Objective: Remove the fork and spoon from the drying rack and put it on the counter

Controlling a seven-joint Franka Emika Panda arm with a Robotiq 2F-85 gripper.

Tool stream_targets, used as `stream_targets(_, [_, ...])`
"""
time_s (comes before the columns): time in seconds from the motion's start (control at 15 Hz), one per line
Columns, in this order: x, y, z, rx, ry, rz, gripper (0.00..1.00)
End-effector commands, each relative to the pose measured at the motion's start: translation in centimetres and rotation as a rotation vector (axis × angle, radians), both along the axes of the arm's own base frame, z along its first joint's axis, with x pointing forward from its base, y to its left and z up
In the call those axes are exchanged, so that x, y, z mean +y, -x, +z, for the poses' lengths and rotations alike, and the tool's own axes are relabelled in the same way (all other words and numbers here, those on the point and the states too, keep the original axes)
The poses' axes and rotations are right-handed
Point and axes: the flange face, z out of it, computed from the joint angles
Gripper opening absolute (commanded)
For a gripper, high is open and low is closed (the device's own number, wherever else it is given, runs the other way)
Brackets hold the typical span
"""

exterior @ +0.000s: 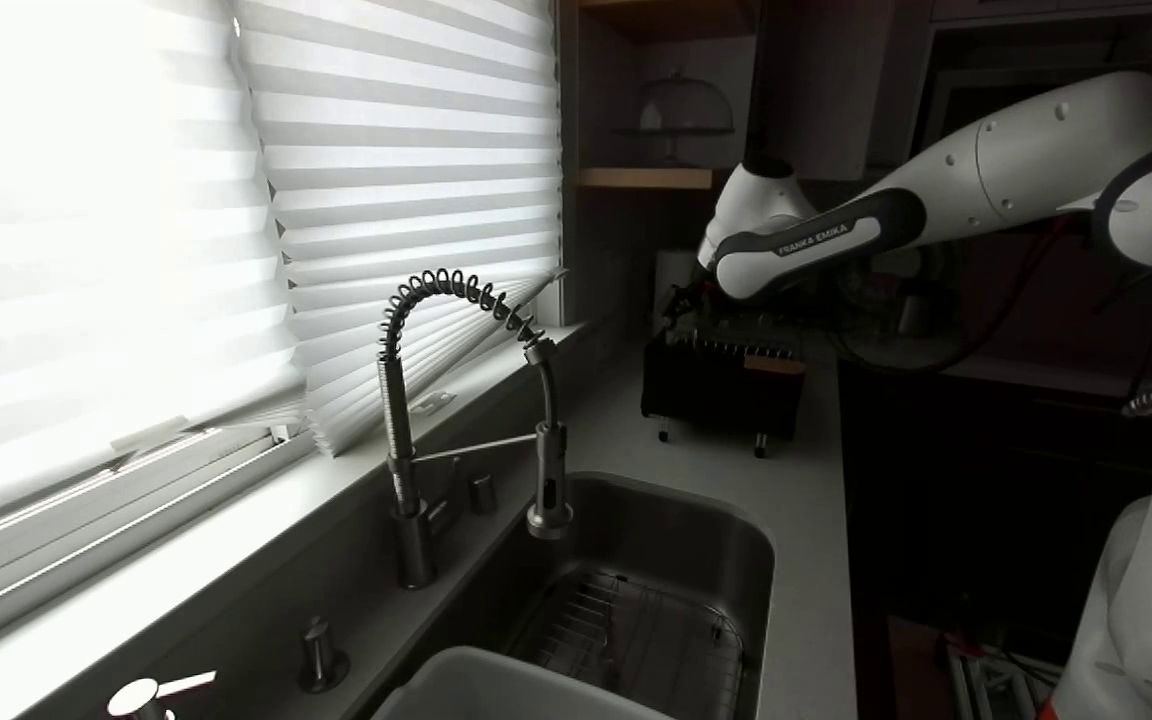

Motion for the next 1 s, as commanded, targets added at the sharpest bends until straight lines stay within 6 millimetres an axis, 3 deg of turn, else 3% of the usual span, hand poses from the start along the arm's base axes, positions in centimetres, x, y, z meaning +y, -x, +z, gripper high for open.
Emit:
stream_targets(0.0, [-2.2, -0.5, -1.0, -0.04, 0.041, -0.182, 1.0])
stream_targets(0.2, [-2.5, -0.7, -1.9, -0.044, 0.071, -0.284, 1.0])
stream_targets(0.67, [-1.5, -1.4, -3.4, -0.015, 0.049, -0.277, 0.97])
stream_targets(0.8, [-1.4, -1.6, -3.7, -0.007, 0.046, -0.273, 0.83])
stream_targets(0.93, [-1.2, -1.7, -4.1, 0.008, 0.039, -0.267, 0.58])
